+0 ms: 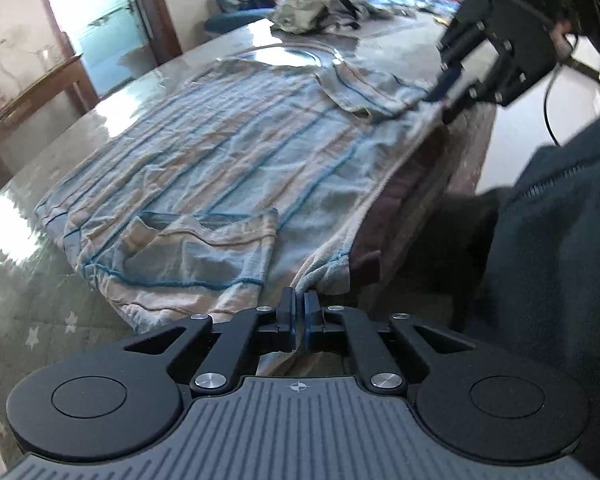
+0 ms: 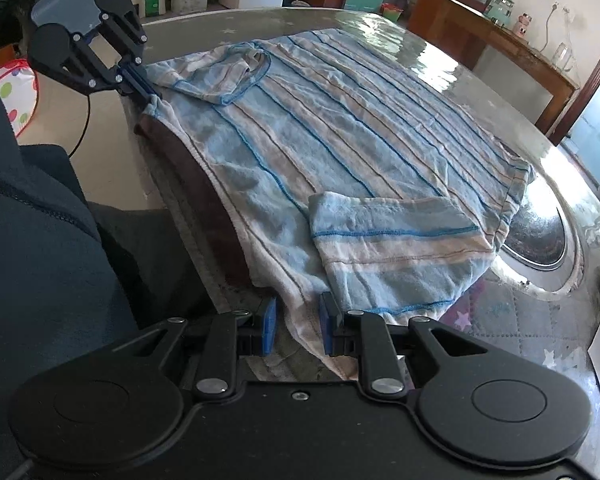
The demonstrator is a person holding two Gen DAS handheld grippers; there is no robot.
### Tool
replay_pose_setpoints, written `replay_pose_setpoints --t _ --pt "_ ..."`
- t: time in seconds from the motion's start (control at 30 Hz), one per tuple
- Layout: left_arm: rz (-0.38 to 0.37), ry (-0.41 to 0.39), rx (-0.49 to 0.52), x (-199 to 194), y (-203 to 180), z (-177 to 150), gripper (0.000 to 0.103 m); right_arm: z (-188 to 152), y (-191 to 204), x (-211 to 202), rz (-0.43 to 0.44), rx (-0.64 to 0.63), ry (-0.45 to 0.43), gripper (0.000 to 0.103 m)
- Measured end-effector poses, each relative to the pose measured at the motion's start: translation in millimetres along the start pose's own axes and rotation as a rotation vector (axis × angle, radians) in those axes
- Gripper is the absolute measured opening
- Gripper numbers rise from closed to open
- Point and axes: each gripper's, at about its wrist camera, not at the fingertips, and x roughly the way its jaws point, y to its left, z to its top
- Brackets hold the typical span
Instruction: Fold clothes
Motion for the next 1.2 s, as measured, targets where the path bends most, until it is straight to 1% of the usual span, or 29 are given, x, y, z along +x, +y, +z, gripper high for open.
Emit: replay_pose_setpoints --t 0.03,0.07,0.13,0.3,0.4,0.53,0.63,0.77,0.9,0.93,0.97,1.0,1.1,1.17,1.2 --pt "0.006 -0.016 -0.018 -4 1 2 0.004 0 0 0 0.003 0.001 -0.001 0.013" --pt "0.009 -0.032 -0.035 -7 2 4 0.004 0 1 -1 0.005 0.001 -0.001 0.010" --pt "0.015 -0.058 -0.063 -14 5 7 0.004 1 1 -2 0.010 0.002 -0.002 0.006" --pt "0.000 -0.093 -0.100 -37 7 8 0.004 2 6 -19 0.049 0.000 -0.001 0.004" --pt "0.013 -0.128 -0.132 -52 10 12 0.004 12 3 -29 0.057 0.007 -0.018 0.004" --pt "0.077 -0.213 -0.181 -63 26 32 0.004 33 -15 -43 0.009 0.029 -0.091 0.004" --pt "0.115 -0.254 -0.199 -61 38 47 0.004 50 -33 -52 -0.035 0.045 -0.152 0.004" --pt "0.170 -0.296 -0.239 -51 62 70 0.004 75 -65 -54 -0.094 0.065 -0.210 0.004" --pt "0.220 -0.304 -0.314 -28 99 92 0.004 92 -98 -45 -0.144 0.104 -0.229 0.004" --pt "0.229 -0.303 -0.341 -21 111 98 0.004 98 -111 -41 -0.163 0.116 -0.233 0.004" --pt "0.239 -0.298 -0.358 -12 122 105 0.004 101 -120 -37 -0.164 0.132 -0.235 0.004" --pt "0.249 -0.292 -0.371 -4 132 111 0.004 109 -139 -28 -0.157 0.165 -0.247 0.004" --pt "0.265 -0.273 -0.401 15 154 123 0.004 120 -158 -10 -0.173 0.177 -0.249 0.004" --pt "0.266 -0.245 -0.439 37 176 131 0.004 132 -183 18 -0.180 0.222 -0.241 0.004" --pt "0.267 -0.231 -0.458 47 187 136 0.004 135 -189 26 -0.181 0.231 -0.236 0.004"
